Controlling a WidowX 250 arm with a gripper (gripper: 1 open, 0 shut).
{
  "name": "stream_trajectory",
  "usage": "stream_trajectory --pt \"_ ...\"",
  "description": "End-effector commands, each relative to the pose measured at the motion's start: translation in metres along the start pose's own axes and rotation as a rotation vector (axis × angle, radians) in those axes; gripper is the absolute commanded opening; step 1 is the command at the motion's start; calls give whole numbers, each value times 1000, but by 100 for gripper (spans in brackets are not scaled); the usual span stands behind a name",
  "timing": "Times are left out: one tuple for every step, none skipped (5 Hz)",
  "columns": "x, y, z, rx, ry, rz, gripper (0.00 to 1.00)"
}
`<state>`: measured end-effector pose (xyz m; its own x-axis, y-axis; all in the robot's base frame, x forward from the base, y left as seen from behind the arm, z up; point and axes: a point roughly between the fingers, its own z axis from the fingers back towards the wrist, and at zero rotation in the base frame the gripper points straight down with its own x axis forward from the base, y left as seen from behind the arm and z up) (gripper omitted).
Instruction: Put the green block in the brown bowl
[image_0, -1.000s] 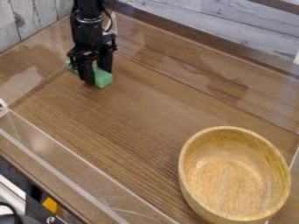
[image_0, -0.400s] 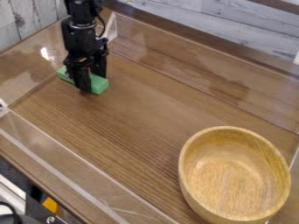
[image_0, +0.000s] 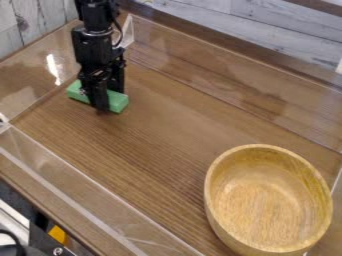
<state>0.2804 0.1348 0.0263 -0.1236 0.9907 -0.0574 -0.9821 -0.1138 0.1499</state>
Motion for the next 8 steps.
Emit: stream_trajectory --pt "9 -3 28 -71 -10 40 0" --pt "8 1 32 -46 -20 -8 0" --pt "7 4 37 -22 -32 -66 0" --pt "3 11 45 -1 -42 -117 0" --pt "-4 20 53 18 -55 -242 0" --pt "-14 26 72 37 -69 -379 0" --pt "-36 34 91 65 -78 -554 0" --pt "-68 40 99 87 -64 -734 0"
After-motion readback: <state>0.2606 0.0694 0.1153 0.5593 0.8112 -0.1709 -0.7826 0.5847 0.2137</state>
